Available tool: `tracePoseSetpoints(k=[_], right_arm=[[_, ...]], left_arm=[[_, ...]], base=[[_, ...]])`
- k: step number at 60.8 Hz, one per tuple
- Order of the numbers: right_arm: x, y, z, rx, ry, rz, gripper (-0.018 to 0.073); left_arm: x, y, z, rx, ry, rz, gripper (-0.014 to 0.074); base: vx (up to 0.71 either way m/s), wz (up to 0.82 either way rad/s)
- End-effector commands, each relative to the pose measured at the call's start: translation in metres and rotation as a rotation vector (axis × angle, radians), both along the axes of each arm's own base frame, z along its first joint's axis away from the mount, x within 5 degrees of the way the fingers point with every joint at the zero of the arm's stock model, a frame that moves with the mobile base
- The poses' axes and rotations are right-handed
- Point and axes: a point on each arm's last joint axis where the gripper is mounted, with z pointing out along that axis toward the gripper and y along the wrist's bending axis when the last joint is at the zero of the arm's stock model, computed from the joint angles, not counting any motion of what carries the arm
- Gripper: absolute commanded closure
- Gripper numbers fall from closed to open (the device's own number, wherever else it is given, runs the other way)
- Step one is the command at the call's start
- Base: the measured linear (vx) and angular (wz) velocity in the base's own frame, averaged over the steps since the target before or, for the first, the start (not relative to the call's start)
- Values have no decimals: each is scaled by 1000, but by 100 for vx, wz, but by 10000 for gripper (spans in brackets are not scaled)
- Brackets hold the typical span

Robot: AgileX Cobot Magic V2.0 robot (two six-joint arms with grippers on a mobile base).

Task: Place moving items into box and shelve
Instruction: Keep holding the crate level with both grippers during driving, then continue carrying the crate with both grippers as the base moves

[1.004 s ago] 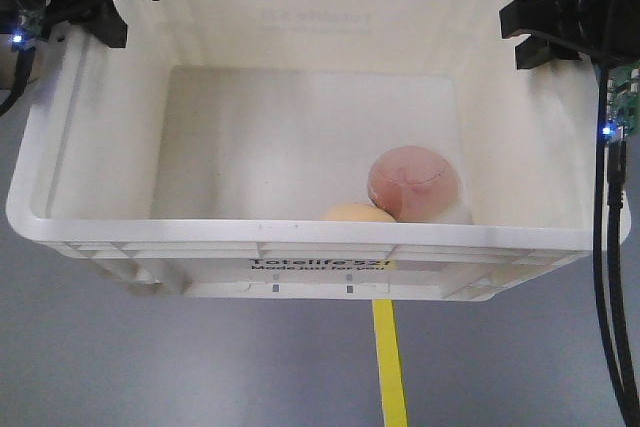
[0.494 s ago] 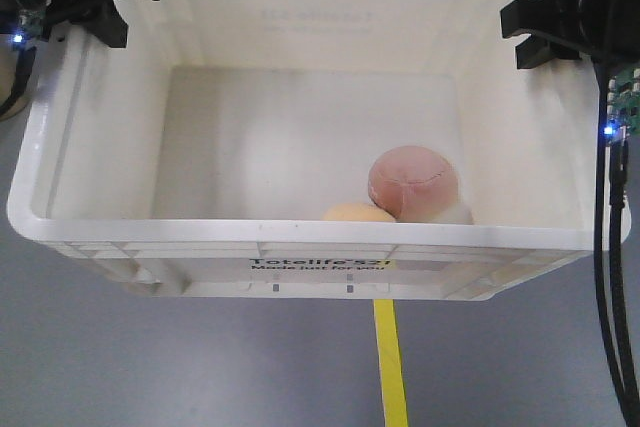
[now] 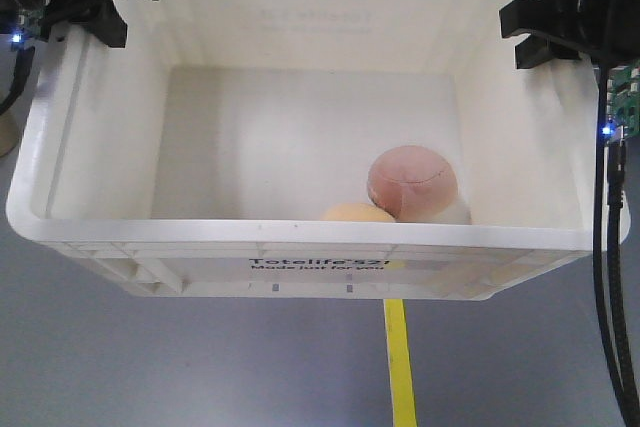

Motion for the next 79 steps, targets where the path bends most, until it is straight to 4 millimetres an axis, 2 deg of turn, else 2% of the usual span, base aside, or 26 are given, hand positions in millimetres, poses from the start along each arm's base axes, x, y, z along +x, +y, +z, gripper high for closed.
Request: tracePoseSetpoints(k=[1,79], right_arm=[[-5,8,35,133,-196,17,565],[-6,9,35,146,-193,18,565]], left_arm=[[-15,-5,30,-133,-124,-42,600],[-14,-5,30,-133,-124,-42,600]], base=[[57,4],[61,4]])
